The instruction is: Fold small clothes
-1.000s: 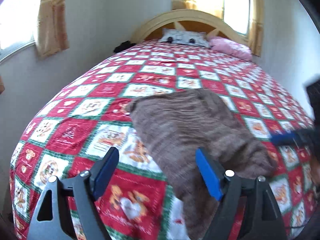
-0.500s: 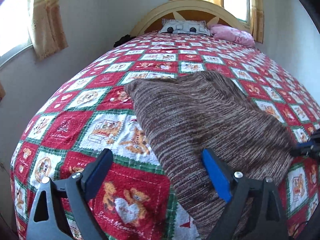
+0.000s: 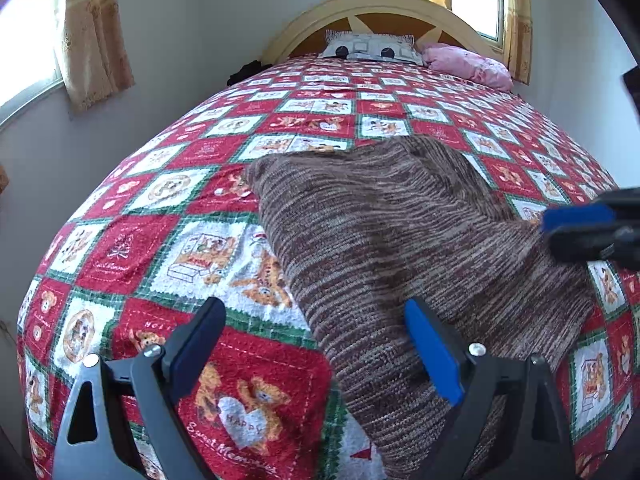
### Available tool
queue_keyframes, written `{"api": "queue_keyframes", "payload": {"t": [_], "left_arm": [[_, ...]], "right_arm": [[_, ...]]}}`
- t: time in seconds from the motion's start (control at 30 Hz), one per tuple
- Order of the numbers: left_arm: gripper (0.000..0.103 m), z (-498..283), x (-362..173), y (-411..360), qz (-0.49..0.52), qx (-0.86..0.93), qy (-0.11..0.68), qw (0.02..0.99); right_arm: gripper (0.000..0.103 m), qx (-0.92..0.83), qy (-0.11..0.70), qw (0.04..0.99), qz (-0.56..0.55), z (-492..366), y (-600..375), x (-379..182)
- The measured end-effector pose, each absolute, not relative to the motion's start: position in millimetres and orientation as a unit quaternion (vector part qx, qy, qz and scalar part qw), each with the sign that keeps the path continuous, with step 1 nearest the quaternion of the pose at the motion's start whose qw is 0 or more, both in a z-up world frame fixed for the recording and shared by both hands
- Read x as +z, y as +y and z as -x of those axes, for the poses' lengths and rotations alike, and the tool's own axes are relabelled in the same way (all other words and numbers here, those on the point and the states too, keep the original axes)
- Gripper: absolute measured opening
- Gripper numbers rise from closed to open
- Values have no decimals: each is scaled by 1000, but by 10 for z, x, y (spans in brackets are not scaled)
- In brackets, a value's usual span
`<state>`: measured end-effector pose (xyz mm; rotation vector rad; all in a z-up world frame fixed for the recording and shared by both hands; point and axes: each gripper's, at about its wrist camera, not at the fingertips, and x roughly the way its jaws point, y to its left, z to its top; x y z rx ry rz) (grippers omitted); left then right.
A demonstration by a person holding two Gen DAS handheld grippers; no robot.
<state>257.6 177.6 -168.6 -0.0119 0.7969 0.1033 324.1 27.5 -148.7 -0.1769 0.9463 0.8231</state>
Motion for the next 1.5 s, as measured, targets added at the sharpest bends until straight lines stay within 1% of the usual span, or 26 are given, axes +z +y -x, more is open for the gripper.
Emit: {"api": "queue_keyframes", "payload": {"t": [0.1, 0.2, 0.3, 0.33, 0.37, 0.4, 0.43, 0.63, 0.8, 0.93, 1.17, 1.5], "left_arm": [[94, -2584, -1697, 1778, 7, 47, 389, 920], [100, -2593, -1726, 1782, 11, 49, 391, 919], [100, -2573, -1691, 1801, 19, 50, 396, 917], [100, -2547, -1665, 1799, 19, 52, 398, 916], [100, -2511, -1631, 1792, 17, 54, 399, 915], [100, -2454, -1586, 1776, 14, 54, 394, 917], [100, -2387, -1537, 1752, 9, 56, 388, 920], [100, -2059, -1209, 1594, -3, 59, 353, 934], [100, -1845, -901, 1485, -11, 56, 300, 952], [100, -1694, -698, 1421, -12, 50, 265, 963], [100, -1568, -560, 1299, -21, 41, 241, 969], [100, -1533, -566, 1261, -17, 44, 240, 970]], "right_arm": [[32, 350, 471, 806, 79, -3338, 175, -1702], [31, 358, 464, 808, 55, -3342, 40, -1737], [33, 355, 445, 822, 38, -3251, -24, -1655], [37, 351, 434, 829, 35, -3176, -72, -1584], [43, 349, 426, 834, 35, -3130, -100, -1536], [58, 345, 411, 843, 37, -3032, -148, -1450], [61, 341, 400, 850, 40, -2963, -157, -1374], [61, 292, 331, 896, 47, -2579, -365, -1012], [61, 258, 271, 926, 48, -2185, -479, -699], [61, 246, 241, 937, 58, -1952, -501, -517], [62, 240, 224, 944, 42, -1776, -581, -410], [62, 234, 217, 947, 32, -1717, -668, -374]]}}
